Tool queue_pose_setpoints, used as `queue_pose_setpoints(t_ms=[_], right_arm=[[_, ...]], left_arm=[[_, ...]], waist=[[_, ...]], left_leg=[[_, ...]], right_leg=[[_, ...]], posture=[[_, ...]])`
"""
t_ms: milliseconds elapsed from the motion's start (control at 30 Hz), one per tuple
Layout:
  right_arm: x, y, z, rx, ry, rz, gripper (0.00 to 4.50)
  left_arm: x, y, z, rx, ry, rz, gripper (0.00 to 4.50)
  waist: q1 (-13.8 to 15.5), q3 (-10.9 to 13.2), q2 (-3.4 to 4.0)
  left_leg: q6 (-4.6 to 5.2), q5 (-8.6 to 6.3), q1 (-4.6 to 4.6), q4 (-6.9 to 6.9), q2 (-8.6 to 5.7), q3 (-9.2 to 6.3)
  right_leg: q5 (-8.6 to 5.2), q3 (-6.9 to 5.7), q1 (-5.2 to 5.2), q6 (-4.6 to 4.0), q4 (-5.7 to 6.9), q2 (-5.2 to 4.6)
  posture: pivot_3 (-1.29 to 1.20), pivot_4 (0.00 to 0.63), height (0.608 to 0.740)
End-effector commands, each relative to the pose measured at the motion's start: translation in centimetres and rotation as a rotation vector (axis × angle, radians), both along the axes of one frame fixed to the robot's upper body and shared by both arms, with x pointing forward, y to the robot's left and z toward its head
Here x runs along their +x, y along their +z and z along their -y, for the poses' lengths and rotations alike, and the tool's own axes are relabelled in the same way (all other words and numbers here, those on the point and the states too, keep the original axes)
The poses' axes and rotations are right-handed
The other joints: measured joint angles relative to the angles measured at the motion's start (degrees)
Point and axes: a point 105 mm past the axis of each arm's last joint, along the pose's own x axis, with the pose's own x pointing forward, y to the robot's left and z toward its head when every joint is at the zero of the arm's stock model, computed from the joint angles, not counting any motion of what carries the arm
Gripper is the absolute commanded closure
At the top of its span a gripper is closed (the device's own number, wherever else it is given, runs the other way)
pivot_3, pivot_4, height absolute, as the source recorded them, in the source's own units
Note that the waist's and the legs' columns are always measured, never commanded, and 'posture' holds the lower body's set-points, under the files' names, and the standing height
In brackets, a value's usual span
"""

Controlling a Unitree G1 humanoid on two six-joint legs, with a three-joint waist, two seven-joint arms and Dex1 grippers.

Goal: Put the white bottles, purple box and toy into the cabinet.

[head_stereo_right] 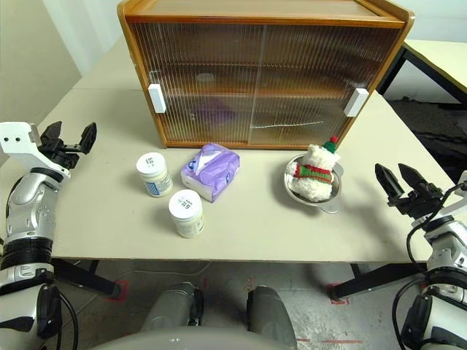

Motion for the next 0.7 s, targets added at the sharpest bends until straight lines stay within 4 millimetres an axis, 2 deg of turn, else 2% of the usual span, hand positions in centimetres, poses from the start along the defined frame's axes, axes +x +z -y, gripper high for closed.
queue_pose_setpoints(t_ms=[33, 167, 300, 467, 700], right_arm=[[-0.2, 0.0, 0.0, -0.019, -0.003, 0.0, 0.03], [-0.7, 0.4, 0.4, -0.024, 0.0, -0.001, 0.03], [-0.8, 1.7, -0.3, 0.014, 0.081, 0.05, 0.03], [-1.0, 2.7, -2.9, 0.013, 0.274, 0.07, 0.03], [-1.0, 5.9, -6.9, -0.083, 0.549, 0.096, 0.03]], left_arm=[[0.3, -0.1, 0.0, 0.013, -0.007, -0.014, 0.0], [0.2, -0.2, 0.0, 0.009, -0.005, -0.012, 0.0], [0.1, -0.1, 0.3, 0.009, -0.03, -0.001, 0.0], [-0.6, 0.6, 0.5, 0.008, -0.09, 0.032, 0.0], [-2.7, 1.1, 1.0, 0.022, -0.255, 0.029, 0.0]], waist=[[-0.1, 0.2, -0.03], [-0.2, 0.9, -0.08], [-0.2, 1.2, -0.04], [-0.3, 1.2, -0.06], [-0.5, 1.2, -0.03]], left_leg=[[0.0, 0.0, 0.0, -0.01, 0.0, 0.02], [0.0, 0.0, 0.0, -0.05, 0.01, 0.04], [0.0, 0.0, -0.08, -0.06, 0.01, 0.1], [0.01, 0.01, -0.1, -0.22, 0.01, 0.17], [0.0, 0.0, -0.09, -0.36, 0.02, 0.23]], right_leg=[[0.0, 0.01, -0.01, 0.0, 0.0, 0.0], [0.0, 0.02, -0.03, -0.01, 0.01, 0.0], [0.0, 0.07, -0.14, 0.0, 0.01, -0.01], [0.09, 0.09, -0.24, 0.15, 0.02, 0.01], [0.06, 0.1, -0.35, 0.13, 0.04, 0.01]], posture=[[0.05, 0.05, 0.74], [0.04, 0.061, 0.74], [0.05, 0.058, 0.74], [0.07, 0.04, 0.74], [0.08, 0.046, 0.74]])
